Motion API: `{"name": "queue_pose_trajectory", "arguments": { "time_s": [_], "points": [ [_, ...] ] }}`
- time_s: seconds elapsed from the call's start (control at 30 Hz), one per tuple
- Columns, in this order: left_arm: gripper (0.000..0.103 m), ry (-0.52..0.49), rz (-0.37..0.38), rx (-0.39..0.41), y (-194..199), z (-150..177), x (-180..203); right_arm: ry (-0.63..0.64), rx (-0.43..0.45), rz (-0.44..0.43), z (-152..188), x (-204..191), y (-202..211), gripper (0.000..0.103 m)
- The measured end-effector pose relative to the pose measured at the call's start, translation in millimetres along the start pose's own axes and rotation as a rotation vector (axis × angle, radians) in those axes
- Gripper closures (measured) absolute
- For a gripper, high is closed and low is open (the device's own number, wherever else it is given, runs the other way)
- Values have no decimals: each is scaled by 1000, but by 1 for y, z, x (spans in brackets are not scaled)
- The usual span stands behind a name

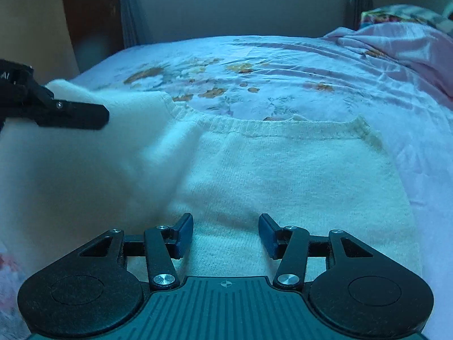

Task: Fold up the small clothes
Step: 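Grasp the folded sweater's side edge with the left gripper and lift it, then fold the side edge over the sweater with the left gripper and release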

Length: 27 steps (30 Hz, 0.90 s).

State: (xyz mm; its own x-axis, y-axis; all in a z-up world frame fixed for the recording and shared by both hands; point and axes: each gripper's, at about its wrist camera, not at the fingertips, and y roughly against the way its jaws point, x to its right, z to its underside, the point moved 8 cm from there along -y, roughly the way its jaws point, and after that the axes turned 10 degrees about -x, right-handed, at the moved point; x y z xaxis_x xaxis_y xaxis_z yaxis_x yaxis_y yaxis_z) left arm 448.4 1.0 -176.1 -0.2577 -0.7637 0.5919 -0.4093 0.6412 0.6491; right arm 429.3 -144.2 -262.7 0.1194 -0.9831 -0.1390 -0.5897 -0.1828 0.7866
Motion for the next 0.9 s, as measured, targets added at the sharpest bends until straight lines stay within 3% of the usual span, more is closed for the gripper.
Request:
{"name": "queue_pose_trajectory", "arguments": {
  "time_s": [0.13, 0.27, 0.4, 0.47, 0.63, 0.9],
  "points": [
    [92, -100, -38, -57, -36, 14, 57, -148, 32, -110, 5, 35, 34, 52],
    [87, -121, -70, -163, -90, 43, 90, -205, 11, -220, 20, 61, 59, 52],
    [79, -71, -70, -235, -117, 57, 103, -231, -4, -261, 39, 80, 71, 52],
    [77, -35, -32, -249, -115, 57, 108, -268, -7, -289, 48, 88, 77, 52],
    [77, -83, -1, -241, -98, 59, 127, -322, 6, -290, 54, 100, 85, 52],
    [77, -120, -77, -165, -54, 66, 107, -338, 9, -278, 61, 100, 102, 52]
  ]
}}
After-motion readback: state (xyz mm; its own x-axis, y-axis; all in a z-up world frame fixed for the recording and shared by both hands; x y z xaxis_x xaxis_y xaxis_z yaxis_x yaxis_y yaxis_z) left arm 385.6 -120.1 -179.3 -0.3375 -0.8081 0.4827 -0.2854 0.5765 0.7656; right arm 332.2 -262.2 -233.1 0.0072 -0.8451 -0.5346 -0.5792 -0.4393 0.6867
